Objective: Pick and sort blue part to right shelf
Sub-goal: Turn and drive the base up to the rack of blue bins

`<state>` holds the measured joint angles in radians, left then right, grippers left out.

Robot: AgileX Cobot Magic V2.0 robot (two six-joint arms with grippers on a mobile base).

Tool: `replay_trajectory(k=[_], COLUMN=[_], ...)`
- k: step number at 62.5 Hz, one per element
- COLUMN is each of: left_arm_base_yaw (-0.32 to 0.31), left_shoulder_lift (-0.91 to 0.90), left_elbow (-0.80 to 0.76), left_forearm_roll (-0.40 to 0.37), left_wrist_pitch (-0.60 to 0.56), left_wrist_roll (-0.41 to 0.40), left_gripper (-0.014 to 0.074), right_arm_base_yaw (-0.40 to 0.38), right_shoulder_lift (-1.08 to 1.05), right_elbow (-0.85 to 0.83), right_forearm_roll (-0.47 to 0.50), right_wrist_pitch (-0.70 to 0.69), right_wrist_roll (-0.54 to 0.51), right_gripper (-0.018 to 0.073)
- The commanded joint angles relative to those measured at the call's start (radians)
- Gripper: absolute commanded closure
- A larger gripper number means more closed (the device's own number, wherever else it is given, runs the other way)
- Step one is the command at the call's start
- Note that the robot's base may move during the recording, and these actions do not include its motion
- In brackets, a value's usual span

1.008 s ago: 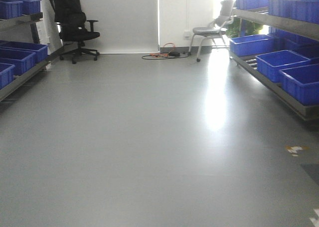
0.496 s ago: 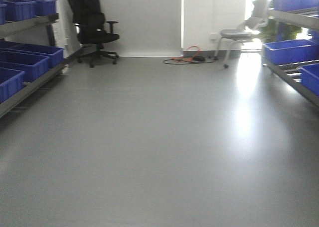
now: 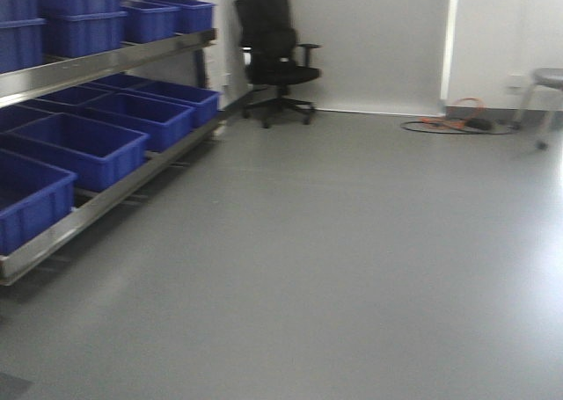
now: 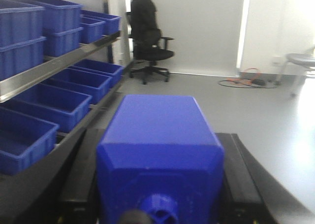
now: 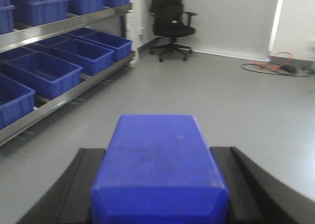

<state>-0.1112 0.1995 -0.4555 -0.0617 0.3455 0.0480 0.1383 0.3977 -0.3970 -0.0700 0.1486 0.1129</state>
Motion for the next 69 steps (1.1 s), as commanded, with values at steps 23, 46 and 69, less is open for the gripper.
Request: replay_trajectory(k=[23,46,69], left_arm_base_yaw=[-0.003,-0.003,-0.003], left_shoulder_lift=[0.018,0.018,0.018], left_elbow=[-0.031,-0.031,-0.031], left_forearm_roll=[-0.005,-0.005,-0.005], left_wrist_pitch=[-0.095,-0.095,-0.095], left_wrist_roll=[-0.001,-0.001,-0.001], left_gripper=[0.0263,0.0263,0.0263], right_arm_base_yaw=[-0.005,-0.005,-0.005], right_shoulder_lift=[0.008,0.008,0.008], right_elbow=[-0.033,-0.033,-0.033], right_forearm_roll=[-0.011,-0.011,-0.011], right_wrist_pitch=[-0.094,-0.094,-0.094], right_wrist_roll=[-0.002,-0.002,-0.002], right_gripper=[0.0192,0.0192,0.0192])
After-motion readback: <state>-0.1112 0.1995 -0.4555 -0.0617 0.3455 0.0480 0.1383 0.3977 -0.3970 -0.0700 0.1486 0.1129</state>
